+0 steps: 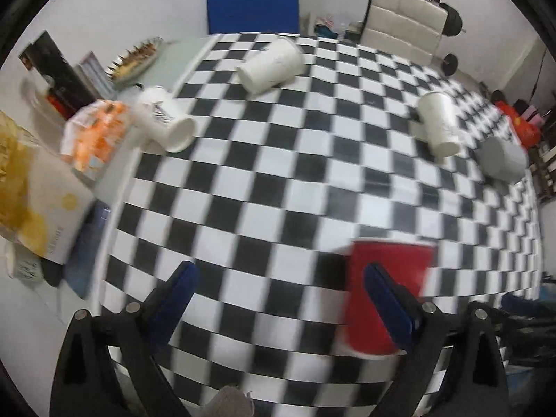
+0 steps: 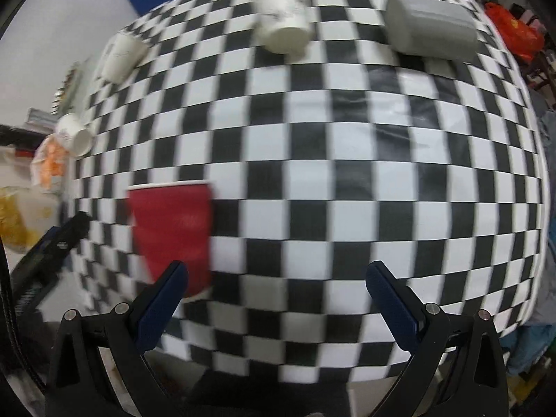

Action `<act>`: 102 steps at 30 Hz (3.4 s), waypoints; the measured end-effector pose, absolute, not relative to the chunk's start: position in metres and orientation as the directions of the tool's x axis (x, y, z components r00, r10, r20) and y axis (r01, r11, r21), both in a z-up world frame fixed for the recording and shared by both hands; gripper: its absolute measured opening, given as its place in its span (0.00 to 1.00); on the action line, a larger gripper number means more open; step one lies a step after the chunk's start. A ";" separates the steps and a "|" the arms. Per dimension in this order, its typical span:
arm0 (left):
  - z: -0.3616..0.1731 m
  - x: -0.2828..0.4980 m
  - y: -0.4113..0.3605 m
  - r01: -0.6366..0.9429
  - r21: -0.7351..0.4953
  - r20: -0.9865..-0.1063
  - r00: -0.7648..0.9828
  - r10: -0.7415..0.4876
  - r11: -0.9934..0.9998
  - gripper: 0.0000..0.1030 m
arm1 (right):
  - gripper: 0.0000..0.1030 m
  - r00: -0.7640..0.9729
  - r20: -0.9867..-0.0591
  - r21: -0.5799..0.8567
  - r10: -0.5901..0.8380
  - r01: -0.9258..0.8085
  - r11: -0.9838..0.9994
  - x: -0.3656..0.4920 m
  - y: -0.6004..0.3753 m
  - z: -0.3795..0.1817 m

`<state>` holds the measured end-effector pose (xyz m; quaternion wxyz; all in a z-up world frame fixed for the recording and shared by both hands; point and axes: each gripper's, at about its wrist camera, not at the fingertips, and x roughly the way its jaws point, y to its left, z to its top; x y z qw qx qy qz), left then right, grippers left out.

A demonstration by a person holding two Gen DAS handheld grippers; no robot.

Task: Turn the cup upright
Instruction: 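Grasp the red cup with the right gripper while the left gripper releases it, then turn the red cup rim up and lower it onto the table with the right gripper, then open the right gripper and pull it back from the cup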

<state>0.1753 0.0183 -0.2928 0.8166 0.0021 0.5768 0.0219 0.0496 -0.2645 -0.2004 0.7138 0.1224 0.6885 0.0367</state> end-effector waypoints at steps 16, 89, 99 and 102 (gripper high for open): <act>-0.365 0.181 0.058 -0.035 0.066 -0.978 0.194 0.072 0.997 0.95 | 0.99 -0.182 -0.942 0.270 0.282 0.086 0.959 0.180 -0.122 -0.351; -0.311 0.167 0.025 0.024 0.066 -0.917 0.395 0.051 0.998 0.95 | 0.90 0.566 -0.819 -0.057 -0.093 0.082 0.995 0.101 -0.132 -0.303; -0.226 0.112 0.012 0.041 0.065 -0.842 0.539 0.032 0.997 0.97 | 0.91 0.561 -0.811 -0.069 -0.164 0.187 0.980 0.042 -0.160 -0.217; -0.195 0.090 0.010 0.045 0.054 -0.814 0.581 0.018 0.998 0.97 | 0.91 0.573 -0.803 -0.069 -0.166 0.187 0.980 0.019 -0.164 -0.184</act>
